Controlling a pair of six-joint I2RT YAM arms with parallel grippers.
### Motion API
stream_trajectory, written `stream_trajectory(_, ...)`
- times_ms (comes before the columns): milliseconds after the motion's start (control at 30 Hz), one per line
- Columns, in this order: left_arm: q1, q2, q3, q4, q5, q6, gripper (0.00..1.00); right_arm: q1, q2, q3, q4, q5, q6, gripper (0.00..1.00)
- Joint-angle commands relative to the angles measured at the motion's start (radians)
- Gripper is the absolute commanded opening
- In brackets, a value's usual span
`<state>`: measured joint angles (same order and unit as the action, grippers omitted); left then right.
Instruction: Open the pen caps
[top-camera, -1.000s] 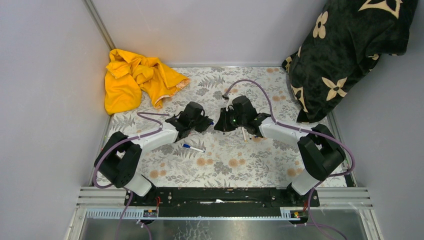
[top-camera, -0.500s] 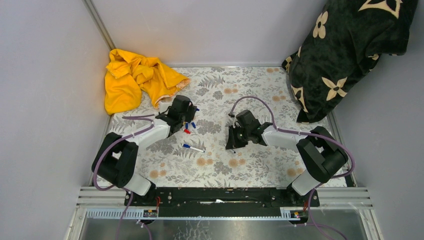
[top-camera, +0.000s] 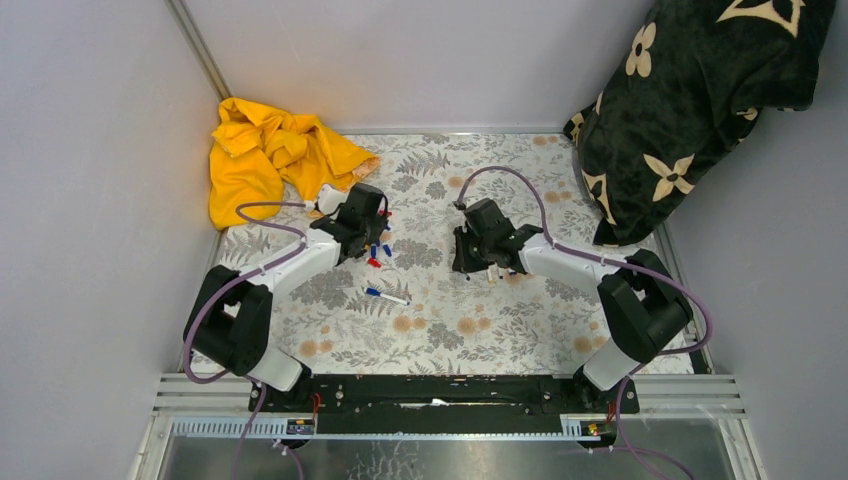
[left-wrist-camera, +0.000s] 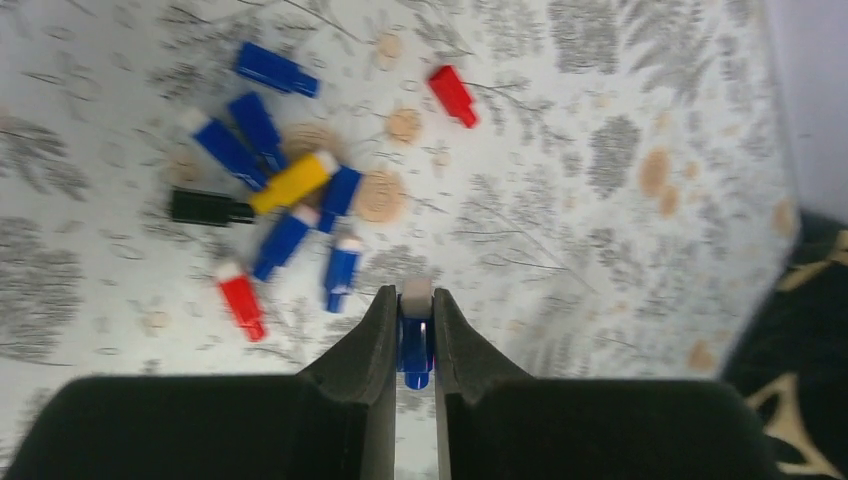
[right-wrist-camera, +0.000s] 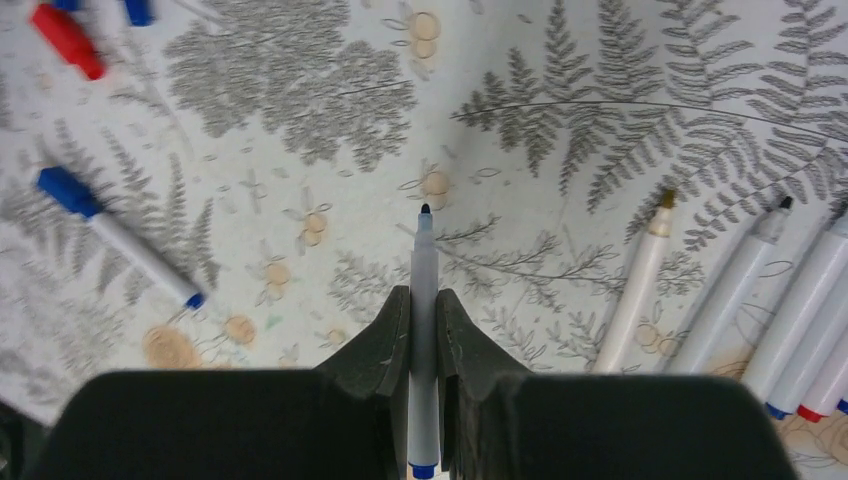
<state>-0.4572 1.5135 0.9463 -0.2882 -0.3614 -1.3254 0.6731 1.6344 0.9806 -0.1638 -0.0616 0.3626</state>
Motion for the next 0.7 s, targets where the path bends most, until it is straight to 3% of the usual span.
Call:
stream_trajectory(0, 0.008, -0.008, -0.005, -0.133, -0.11, 0.162, 0.02, 0.002, 0.07, 0.046, -0.018, 0.179, -0.015, 0.0)
stream_trajectory(300, 0.007, 0.068, -0.014, -0.148, -0.115, 0.186, 0.14, 0.001, 0.145, 0.076, -0.043, 0.375, -0.039, 0.0)
stream_trajectory(667, -0.011, 0.125, 0.003, -0.135, -0.114, 0.198, 0.36, 0.001, 0.178, 0.041, -0.041, 0.421, -0.045, 0.15)
